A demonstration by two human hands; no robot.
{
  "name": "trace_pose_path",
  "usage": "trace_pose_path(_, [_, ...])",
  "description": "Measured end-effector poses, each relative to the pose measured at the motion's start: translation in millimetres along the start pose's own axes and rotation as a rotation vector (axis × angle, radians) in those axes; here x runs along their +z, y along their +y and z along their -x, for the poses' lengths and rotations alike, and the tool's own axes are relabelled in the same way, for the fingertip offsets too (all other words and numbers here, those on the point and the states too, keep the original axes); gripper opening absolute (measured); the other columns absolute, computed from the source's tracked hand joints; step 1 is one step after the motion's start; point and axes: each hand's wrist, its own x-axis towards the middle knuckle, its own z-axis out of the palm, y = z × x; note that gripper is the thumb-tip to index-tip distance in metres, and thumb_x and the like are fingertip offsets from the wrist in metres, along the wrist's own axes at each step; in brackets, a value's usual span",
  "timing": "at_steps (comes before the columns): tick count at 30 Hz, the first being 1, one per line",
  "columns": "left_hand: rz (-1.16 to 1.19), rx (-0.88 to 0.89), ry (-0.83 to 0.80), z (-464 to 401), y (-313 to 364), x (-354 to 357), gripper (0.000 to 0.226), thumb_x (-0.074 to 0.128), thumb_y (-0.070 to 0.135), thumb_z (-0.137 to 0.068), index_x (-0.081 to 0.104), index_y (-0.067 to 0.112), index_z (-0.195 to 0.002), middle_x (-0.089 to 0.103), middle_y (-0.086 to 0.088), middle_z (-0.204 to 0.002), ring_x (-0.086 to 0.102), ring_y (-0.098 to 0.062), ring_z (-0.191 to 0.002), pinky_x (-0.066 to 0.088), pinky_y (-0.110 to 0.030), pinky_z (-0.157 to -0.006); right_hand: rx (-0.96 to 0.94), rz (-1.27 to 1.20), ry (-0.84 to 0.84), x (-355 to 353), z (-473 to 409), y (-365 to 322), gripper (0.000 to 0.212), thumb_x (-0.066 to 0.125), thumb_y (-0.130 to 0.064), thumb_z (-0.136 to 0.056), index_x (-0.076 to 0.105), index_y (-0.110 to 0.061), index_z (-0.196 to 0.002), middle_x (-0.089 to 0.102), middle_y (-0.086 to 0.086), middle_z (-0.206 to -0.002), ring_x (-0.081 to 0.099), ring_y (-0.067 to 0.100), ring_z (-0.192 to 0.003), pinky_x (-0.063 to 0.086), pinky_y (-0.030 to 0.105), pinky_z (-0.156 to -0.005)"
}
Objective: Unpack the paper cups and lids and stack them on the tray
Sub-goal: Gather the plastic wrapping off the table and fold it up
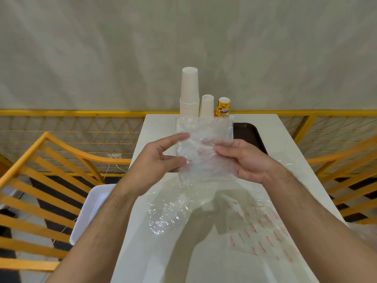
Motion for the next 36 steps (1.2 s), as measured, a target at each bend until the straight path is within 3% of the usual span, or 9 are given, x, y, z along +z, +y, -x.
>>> trace_pose_path(4, [0.192, -0.025, 0.061, -1, 3, -4, 0.076, 0.074, 0.004, -0.075, 0.050, 0.045, -0.134, 0.065, 0.017, -0.127, 0.074, -0.026, -0.087, 0.059, -0.031, -0.068, -0.005, -0.004, -0.019, 0, -1, 0, 0.032, 0.057, -0.007, -0.089, 0.073, -0.009, -0.117, 0.071, 0.016, -0.121, 0.071, 0.024, -0.107, 0.059, 0.034, -0.088])
trace_pose_path(7, [0.238, -0.166, 0.092, -3, 3, 1, 0.041, 0.070, 0.018, -0.079, 0.061, 0.031, -0.117, 0.076, 0.006, -0.094, 0.068, -0.021, -0.069, 0.057, -0.028, -0.059, -0.009, 0.002, -0.031, -1, -2, -1, 0.032, 0.057, -0.006, -0.090, 0.073, -0.008, -0.118, 0.069, 0.018, -0.125, 0.070, 0.024, -0.110, 0.058, 0.035, -0.093])
trace_pose_path(12, [0.100, -0.168, 0.122, -10, -2, 6, 0.007, 0.072, 0.015, -0.085, 0.078, 0.014, -0.088, 0.075, -0.003, -0.083, 0.057, -0.019, -0.073, 0.053, -0.020, -0.058, -0.032, 0.037, -0.060, -3, -1, -3, 0.033, 0.057, -0.006, -0.090, 0.073, -0.010, -0.119, 0.071, 0.016, -0.117, 0.072, 0.020, -0.102, 0.059, 0.030, -0.088])
trace_pose_path(16, [0.028, -0.162, 0.127, -12, -3, 2, 0.009, 0.070, 0.015, -0.089, 0.079, 0.018, -0.091, 0.070, -0.004, -0.087, 0.057, -0.014, -0.077, 0.053, -0.020, -0.059, -0.012, 0.123, -0.068, -6, -1, -5, 0.030, 0.058, -0.008, -0.094, 0.076, -0.015, -0.117, 0.074, 0.010, -0.106, 0.071, 0.014, -0.091, 0.057, 0.024, -0.083])
trace_pose_path(19, [0.017, -0.194, 0.037, -11, 0, 1, 0.016, 0.066, 0.014, -0.092, 0.077, 0.017, -0.103, 0.073, -0.004, -0.087, 0.063, -0.018, -0.079, 0.060, -0.029, -0.070, 0.008, 0.227, -0.067, -10, 1, -7, 0.031, 0.061, -0.014, -0.092, 0.075, -0.020, -0.118, 0.072, 0.009, -0.116, 0.065, 0.020, -0.101, 0.047, 0.030, -0.098])
trace_pose_path(23, [-0.034, -0.180, -0.046, -10, 6, -2, 0.022, 0.061, 0.010, -0.096, 0.076, 0.020, -0.110, 0.070, -0.006, -0.089, 0.065, -0.020, -0.076, 0.061, -0.031, -0.072, 0.015, 0.257, -0.084, -13, 0, -10, 0.030, 0.069, -0.020, -0.092, 0.073, -0.021, -0.122, 0.055, 0.024, -0.126, 0.042, 0.037, -0.117, 0.033, 0.038, -0.101])
trace_pose_path(25, [-0.036, -0.168, -0.084, -10, 7, -4, 0.025, 0.059, 0.009, -0.096, 0.075, 0.022, -0.112, 0.072, -0.007, -0.091, 0.065, -0.023, -0.076, 0.061, -0.032, -0.072, 0.022, 0.240, -0.089, -11, 3, -13, 0.026, 0.066, -0.016, -0.092, 0.077, -0.022, -0.114, 0.067, 0.017, -0.122, 0.060, 0.030, -0.113, 0.046, 0.041, -0.104])
trace_pose_path(29, [0.025, -0.123, -0.065, -8, 11, -5, 0.026, 0.054, 0.002, -0.097, 0.074, 0.016, -0.106, 0.075, -0.001, -0.080, 0.066, -0.012, -0.063, 0.059, -0.026, -0.064, 0.021, 0.169, -0.106, -6, 10, -22, 0.028, 0.058, -0.005, -0.088, 0.081, -0.014, -0.100, 0.076, 0.009, -0.106, 0.075, 0.017, -0.095, 0.061, 0.028, -0.078])
trace_pose_path(36, [-0.034, -0.080, -0.117, -5, 21, -9, 0.054, 0.039, -0.019, -0.094, 0.080, 0.011, -0.076, 0.077, -0.010, -0.085, 0.073, -0.018, -0.073, 0.058, -0.024, -0.067, -0.003, 0.318, -0.127, -6, 12, -36, 0.050, 0.046, 0.013, -0.096, 0.082, -0.015, -0.075, 0.077, 0.005, -0.087, 0.075, 0.015, -0.078, 0.059, 0.023, -0.065])
